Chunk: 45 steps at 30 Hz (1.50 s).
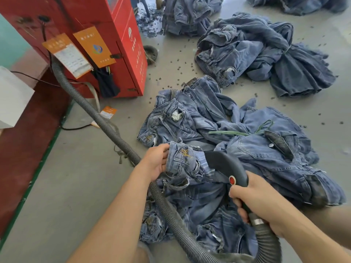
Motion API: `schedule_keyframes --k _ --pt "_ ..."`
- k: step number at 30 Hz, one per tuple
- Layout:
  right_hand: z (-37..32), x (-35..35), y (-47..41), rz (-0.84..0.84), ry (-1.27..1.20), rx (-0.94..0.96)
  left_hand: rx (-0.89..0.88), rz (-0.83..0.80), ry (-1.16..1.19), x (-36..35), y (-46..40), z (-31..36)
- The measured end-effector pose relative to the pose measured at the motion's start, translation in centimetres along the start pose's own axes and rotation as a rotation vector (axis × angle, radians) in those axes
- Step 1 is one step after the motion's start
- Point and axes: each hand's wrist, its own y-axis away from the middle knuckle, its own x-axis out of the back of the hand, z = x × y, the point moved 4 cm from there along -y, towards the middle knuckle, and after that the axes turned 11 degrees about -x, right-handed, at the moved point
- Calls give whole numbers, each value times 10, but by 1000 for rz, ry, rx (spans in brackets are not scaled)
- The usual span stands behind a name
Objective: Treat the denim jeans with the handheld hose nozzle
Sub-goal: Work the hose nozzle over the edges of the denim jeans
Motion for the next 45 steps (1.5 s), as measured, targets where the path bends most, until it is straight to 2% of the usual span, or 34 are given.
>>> schedule_keyframes --k 5,9,10,11,14,15,16,17,18,19,21,22,23,24,27,29,31,33,35,36,38,40,42,44,45 --pt "14 -4 -7 -10 -18 -80 8 30 -77 9 -3 -5" --pt "12 2 -9 -9 -57 -89 -68 -20 -335 6 -2 -13" --pt "10 4 -7 -23 -72 -89 -95 -75 -400 6 0 -14" --pt "8 6 -6 -40 -90 -89 -93 -207 -455 4 3 -19" --pt "3 12 -1 -73 -134 -84 171 -754 -871 -7 24 -56" --pt "1 13 -1 -76 -137 -77 248 -817 -1033 -5 27 -73" --pt "-1 12 0 -77 -134 -68 264 -766 -1148 -2 25 -86" --pt "-3 10 0 -74 -127 -57 240 -628 -1189 2 21 -97" --pt "-5 8 -1 -70 -115 -43 222 -402 -1132 9 17 -104" --pt "-5 7 -3 -64 -102 -33 217 -153 -962 17 15 -110" --pt "-4 2 -6 -63 -60 -35 271 237 -307 26 15 -120" --pt "-2 0 -6 -73 -36 -44 309 314 9 23 12 -121" --pt "0 -4 -7 -92 -13 -56 350 323 232 22 6 -121" --pt "2 -8 -7 -110 1 -67 372 282 320 20 2 -116" --pt "4 -15 -7 -129 25 -50 340 192 339 17 2 -93" --pt "-1 -15 -6 -124 11 -21 225 109 369 12 0 -72" --pt "-9 -14 -3 -134 -19 14 64 4 511 8 2 -51" --pt "-15 -14 1 -148 -27 50 -75 -155 615 -2 10 -32" --pt "-18 -15 5 -138 -42 71 -118 -320 656 -19 22 -24" --pt "-18 -16 6 -121 -51 80 -87 -335 651 -24 28 -26" --pt "-17 -12 4 -65 -72 70 13 -254 530 -31 36 -32" --pt "-11 -1 -2 -13 -120 28 32 -160 411 -26 42 -34" --pt "-3 10 -7 22 -157 -9 -18 -5 463 2 38 -34" --pt "8 19 -10 43 -174 -52 -145 164 552 52 35 -23" --pt "13 21 -12 44 -185 -76 -201 148 597 71 38 -19"
